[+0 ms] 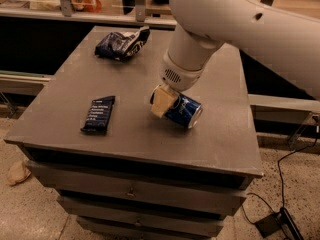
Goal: Place pepsi can upright
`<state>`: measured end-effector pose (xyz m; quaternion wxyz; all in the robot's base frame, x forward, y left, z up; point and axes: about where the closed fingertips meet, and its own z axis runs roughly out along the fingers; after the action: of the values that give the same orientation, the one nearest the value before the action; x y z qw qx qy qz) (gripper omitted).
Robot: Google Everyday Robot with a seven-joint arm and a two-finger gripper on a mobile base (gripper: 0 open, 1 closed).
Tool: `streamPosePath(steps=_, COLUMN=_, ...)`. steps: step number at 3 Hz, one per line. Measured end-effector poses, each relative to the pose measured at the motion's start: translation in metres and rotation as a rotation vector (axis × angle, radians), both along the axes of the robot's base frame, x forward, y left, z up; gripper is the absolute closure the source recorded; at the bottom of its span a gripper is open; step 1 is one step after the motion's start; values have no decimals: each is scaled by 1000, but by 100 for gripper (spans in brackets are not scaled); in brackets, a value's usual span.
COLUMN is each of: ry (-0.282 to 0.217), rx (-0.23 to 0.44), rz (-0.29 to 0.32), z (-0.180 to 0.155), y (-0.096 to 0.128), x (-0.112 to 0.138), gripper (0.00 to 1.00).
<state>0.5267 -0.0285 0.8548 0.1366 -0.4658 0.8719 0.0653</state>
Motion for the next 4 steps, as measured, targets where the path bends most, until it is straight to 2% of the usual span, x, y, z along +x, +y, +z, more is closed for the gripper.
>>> streamPosePath(steps=1, ry=-174, rx=175, rz=39, z=39, y=-13, x=28, gripper=100)
streamPosePath(steps=2, ry=-287, rx=409, rz=44, z=51, y=-18, x=53, gripper=100)
streamPosePath(steps=3, ry=-472, rx=733, rz=32, z=79, y=-38, x=83, gripper=100)
streamPosePath(steps=4, ry=-589, rx=813, rz=96, z=86, y=-54, x=85, gripper=100)
